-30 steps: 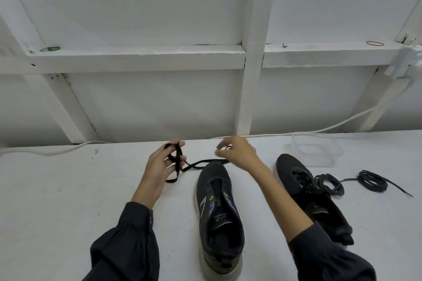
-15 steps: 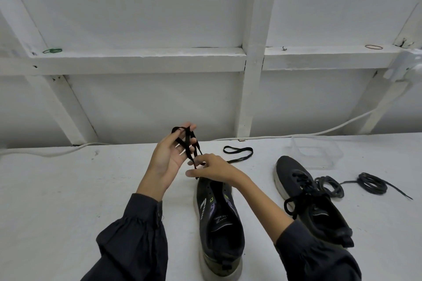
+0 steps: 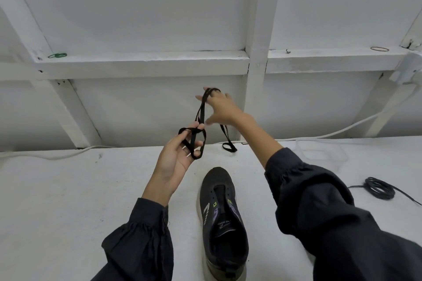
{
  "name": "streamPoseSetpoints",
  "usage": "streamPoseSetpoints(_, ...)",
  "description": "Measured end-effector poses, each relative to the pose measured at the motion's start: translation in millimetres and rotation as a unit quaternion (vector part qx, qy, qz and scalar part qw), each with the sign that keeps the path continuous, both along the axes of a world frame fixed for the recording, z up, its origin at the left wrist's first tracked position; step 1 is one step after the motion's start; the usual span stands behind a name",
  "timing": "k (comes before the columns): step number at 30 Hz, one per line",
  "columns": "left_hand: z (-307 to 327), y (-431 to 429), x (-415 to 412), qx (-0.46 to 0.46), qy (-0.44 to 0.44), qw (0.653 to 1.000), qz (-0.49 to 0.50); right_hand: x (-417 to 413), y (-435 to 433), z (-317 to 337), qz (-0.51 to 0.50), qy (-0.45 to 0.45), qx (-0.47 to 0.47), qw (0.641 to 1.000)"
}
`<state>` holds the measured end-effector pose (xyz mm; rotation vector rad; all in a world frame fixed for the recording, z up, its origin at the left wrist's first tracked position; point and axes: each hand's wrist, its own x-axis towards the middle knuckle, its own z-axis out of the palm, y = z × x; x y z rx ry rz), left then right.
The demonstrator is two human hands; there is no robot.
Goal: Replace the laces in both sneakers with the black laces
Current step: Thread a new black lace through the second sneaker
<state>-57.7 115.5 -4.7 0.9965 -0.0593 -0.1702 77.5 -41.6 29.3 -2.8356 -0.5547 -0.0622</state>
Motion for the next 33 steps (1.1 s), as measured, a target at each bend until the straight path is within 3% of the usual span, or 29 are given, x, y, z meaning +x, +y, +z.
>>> streamPoseSetpoints(2, -4, -2, 1, 0.004, 0.003, 1.0, 0.002, 2, -2, 6, 0.019, -0.035, -0.014, 0.999)
streamPoseSetpoints(5, -9, -6, 1, 0.01, 0.014, 1.0, -0.003, 0, -5, -17, 0.034, -0.008, -0.006, 0.999)
streamPoseSetpoints(9, -16, -7, 3, -0.015, 0.065, 0.998, 0.012, -20, -9, -61, 0.029, 0.21, -0.021, 0.977)
streamPoseSetpoints(11, -22, -6, 5, -0.021, 0.085, 0.996, 0.016, -33, -11, -76, 0.036, 0.272, -0.015, 0.961)
streamPoseSetpoints(13, -27, -4, 7, -0.032, 0.099, 0.994, 0.028, -47, -15, -85, 0.031, 0.284, 0.092, 0.954)
streamPoseSetpoints(15, -30, -4, 9, -0.043, 0.109, 0.992, 0.036, -68, -15, -85, 0.029, 0.304, 0.233, 0.923)
streamPoseSetpoints(18, -30, -5, 11, -0.05, 0.109, 0.992, 0.044, -99, -11, -86, 0.037, 0.338, 0.395, 0.853)
streamPoseSetpoints(21, -31, -6, 12, -0.046, 0.107, 0.992, 0.052, -118, -4, -89, 0.053, 0.394, 0.489, 0.776)
streamPoseSetpoints(25, -34, -3, 10, 0.006, 0.09, 0.995, 0.048, -131, 3, -88, 0.014, 0.361, 0.492, 0.792)
streamPoseSetpoints(28, -35, 0, 5, 0.061, 0.094, 0.993, 0.043, -129, -1, -82, -0.041, 0.324, 0.54, 0.776)
streamPoseSetpoints(30, -38, 5, 2, 0.087, 0.107, 0.99, 0.039, -124, -10, -75, -0.08, 0.272, 0.591, 0.755)
streamPoseSetpoints(33, -47, 14, -1, 0.095, 0.128, 0.986, 0.042, -116, -28, -63, -0.127, 0.218, 0.686, 0.682)
